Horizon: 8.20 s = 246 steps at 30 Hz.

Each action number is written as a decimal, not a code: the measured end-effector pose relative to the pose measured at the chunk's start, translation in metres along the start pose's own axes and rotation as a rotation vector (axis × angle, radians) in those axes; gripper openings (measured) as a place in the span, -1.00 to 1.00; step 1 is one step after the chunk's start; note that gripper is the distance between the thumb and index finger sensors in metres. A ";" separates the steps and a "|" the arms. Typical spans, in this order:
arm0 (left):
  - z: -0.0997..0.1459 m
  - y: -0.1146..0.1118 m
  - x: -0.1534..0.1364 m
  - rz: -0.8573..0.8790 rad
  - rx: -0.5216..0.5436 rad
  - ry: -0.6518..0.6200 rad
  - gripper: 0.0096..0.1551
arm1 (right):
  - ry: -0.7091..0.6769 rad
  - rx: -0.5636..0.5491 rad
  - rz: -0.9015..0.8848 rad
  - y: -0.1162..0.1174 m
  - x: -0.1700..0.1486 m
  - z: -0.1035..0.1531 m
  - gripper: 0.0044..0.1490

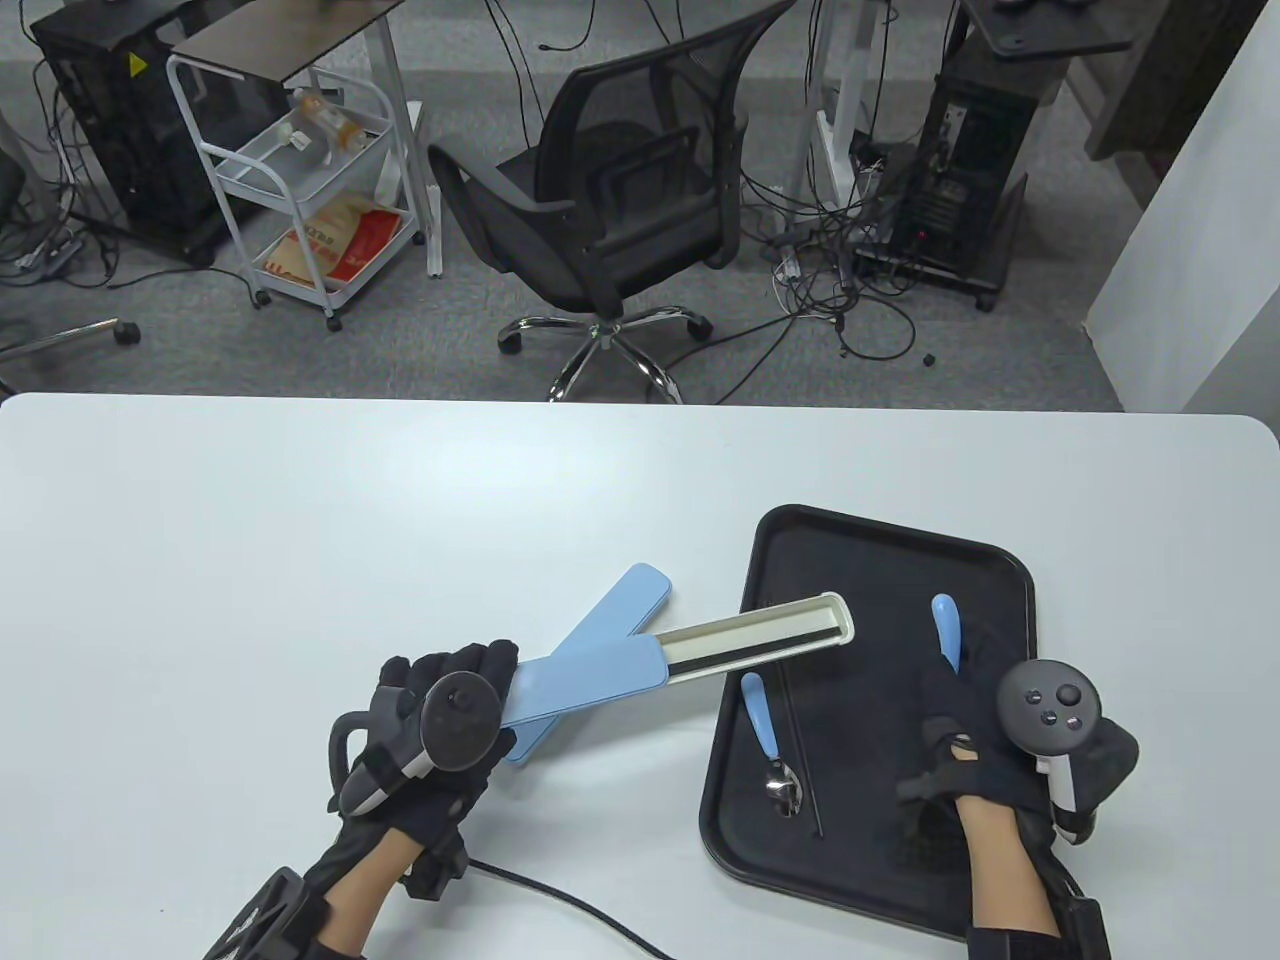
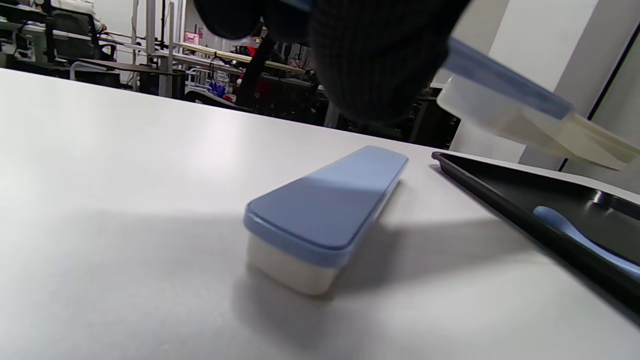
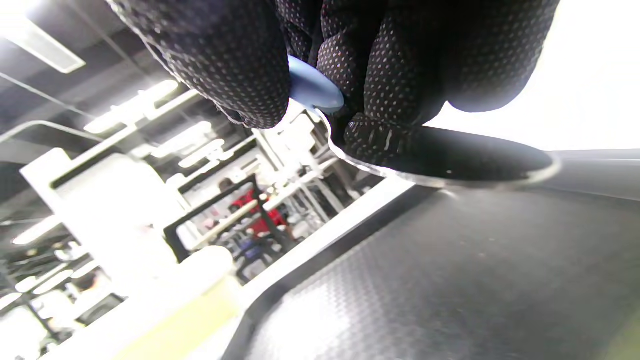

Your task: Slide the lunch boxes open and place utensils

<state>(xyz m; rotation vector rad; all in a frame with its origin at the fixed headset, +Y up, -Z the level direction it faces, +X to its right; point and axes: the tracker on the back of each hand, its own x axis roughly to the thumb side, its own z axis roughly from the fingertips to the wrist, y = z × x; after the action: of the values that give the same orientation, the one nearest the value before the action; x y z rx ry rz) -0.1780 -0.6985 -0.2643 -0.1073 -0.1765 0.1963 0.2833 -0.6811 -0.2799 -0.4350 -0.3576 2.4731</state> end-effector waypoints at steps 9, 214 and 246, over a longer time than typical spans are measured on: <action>0.000 -0.007 0.010 -0.070 -0.055 -0.111 0.01 | -0.333 -0.026 0.094 0.009 0.032 0.012 -0.28; -0.088 -0.050 0.025 0.109 -0.326 0.242 0.38 | -0.314 0.414 0.052 0.056 0.033 0.019 0.04; -0.032 0.010 -0.019 0.223 -0.041 0.105 0.04 | -0.447 0.448 -0.059 0.070 0.060 0.037 0.03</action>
<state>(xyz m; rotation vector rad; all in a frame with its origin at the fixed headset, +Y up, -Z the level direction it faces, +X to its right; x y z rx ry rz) -0.1921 -0.6952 -0.3001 -0.1780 -0.0638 0.4086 0.1867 -0.7057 -0.2838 0.3117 0.0188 2.4777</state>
